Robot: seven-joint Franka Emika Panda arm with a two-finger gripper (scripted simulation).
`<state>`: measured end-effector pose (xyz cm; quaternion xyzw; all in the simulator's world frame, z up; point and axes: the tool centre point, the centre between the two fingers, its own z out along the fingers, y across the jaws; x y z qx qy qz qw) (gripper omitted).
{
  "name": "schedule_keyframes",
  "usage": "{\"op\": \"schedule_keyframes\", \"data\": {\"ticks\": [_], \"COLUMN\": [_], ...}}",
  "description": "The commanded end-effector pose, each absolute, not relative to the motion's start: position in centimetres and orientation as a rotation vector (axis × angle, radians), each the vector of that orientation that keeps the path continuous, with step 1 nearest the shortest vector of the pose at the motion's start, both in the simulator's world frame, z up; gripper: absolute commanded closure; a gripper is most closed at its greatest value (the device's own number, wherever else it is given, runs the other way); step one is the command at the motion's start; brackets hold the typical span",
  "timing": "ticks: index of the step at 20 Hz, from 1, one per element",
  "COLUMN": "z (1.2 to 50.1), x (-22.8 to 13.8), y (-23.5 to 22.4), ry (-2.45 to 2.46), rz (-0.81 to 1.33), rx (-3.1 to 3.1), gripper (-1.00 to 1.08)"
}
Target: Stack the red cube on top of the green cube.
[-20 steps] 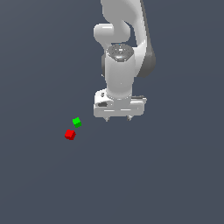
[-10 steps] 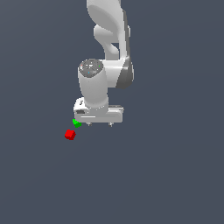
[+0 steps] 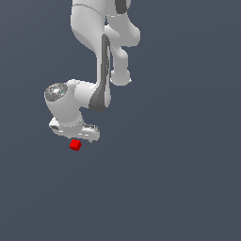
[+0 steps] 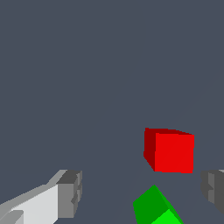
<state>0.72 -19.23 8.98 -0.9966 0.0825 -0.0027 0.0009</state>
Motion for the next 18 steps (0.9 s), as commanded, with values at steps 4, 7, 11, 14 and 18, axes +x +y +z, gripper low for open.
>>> {"op": "schedule_keyframes", "data": {"ticks": [4,7,11,14,18], "z": [7.3,7.0,7.0,6.4,4.8], "x": [0.3,0.3,0.2,0.2,0.2], "y": [-22.9,-23.7,-23.7,-23.7,-23.7], "ry": [0.314,0.326,0.328,0.328,0.328], "rz": [-0.002,0.0,0.001,0.001,0.001], "rx": [-3.126,-3.125,-3.125,-3.125,-3.125], "gripper": [-0.92,-0.92,-0.92,-0.92,-0.92]}}
